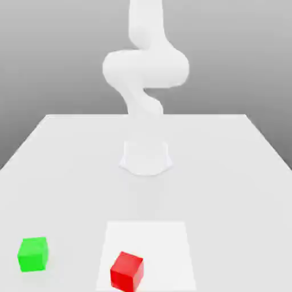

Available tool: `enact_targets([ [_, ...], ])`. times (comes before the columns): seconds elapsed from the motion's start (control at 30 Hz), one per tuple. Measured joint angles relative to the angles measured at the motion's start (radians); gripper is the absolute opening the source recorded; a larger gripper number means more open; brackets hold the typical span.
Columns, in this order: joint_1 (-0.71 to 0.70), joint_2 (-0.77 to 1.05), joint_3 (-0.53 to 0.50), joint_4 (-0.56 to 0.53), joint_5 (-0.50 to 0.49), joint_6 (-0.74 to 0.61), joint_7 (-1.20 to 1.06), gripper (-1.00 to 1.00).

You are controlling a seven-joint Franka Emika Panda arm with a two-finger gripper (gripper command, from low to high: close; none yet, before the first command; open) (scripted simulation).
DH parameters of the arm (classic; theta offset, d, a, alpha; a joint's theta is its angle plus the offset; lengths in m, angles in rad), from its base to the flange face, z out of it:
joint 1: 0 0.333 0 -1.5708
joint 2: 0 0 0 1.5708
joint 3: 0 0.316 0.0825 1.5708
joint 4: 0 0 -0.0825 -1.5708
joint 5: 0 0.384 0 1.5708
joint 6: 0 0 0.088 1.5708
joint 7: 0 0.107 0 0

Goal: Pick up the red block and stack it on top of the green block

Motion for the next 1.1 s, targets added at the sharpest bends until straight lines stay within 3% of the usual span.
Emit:
enact_targets([
  [0.53, -0.090, 0.587, 0.039, -0.099, -0.048, 0.220, 0.212, 0.00],
  [0.8, -0.106, 0.875, 0.034, -0.148, -0.023, 0.330, 0.283, 0.00],
  [0.97, -0.100, 1.055, 0.023, -0.134, -0.027, 0.463, 0.299, 0.00],
  [1.0, -0.097, 1.085, 0.020, -0.130, -0.029, 0.488, 0.301, -1.00],
  [1.1, -0.097, 1.085, 0.021, -0.130, -0.030, 0.488, 0.302, -1.00],
])
